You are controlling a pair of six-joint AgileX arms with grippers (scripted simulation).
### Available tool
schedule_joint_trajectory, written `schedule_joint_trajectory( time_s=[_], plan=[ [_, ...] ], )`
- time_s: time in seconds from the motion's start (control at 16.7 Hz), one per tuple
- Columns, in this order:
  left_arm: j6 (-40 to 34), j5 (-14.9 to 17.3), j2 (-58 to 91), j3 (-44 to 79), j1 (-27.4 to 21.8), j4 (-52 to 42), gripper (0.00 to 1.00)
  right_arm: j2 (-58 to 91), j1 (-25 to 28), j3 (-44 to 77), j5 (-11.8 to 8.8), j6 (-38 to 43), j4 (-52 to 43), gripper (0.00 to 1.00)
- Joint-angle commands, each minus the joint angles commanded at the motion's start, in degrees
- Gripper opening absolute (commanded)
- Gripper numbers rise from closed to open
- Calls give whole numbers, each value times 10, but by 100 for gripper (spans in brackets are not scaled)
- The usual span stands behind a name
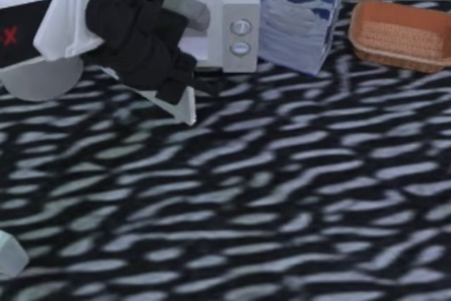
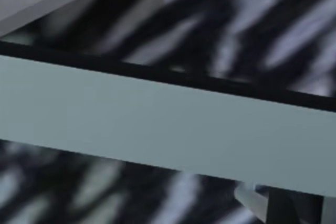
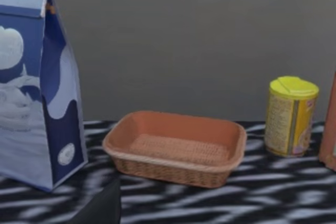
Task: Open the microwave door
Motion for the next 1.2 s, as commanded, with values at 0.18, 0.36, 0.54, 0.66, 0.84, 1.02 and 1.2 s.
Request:
schedule_joint_trajectory(
  time_s=[0.18, 0.36, 0.54, 0.66, 0.84, 1.02, 1.2],
  plan=[
    [23, 13, -16, -10, 8, 7, 0, 0, 0, 0, 0, 0, 0, 100],
    [23, 13, -16, -10, 8, 7, 0, 0, 0, 0, 0, 0, 0, 100],
    [23, 13, -16, -10, 8, 7, 0, 0, 0, 0, 0, 0, 0, 100],
    [23, 13, -16, -10, 8, 7, 0, 0, 0, 0, 0, 0, 0, 100],
    [23, 13, -16, -10, 8, 7, 0, 0, 0, 0, 0, 0, 0, 100],
    [23, 13, -16, -10, 8, 7, 0, 0, 0, 0, 0, 0, 0, 100],
    [23, 13, -16, -10, 8, 7, 0, 0, 0, 0, 0, 0, 0, 100]
  ],
)
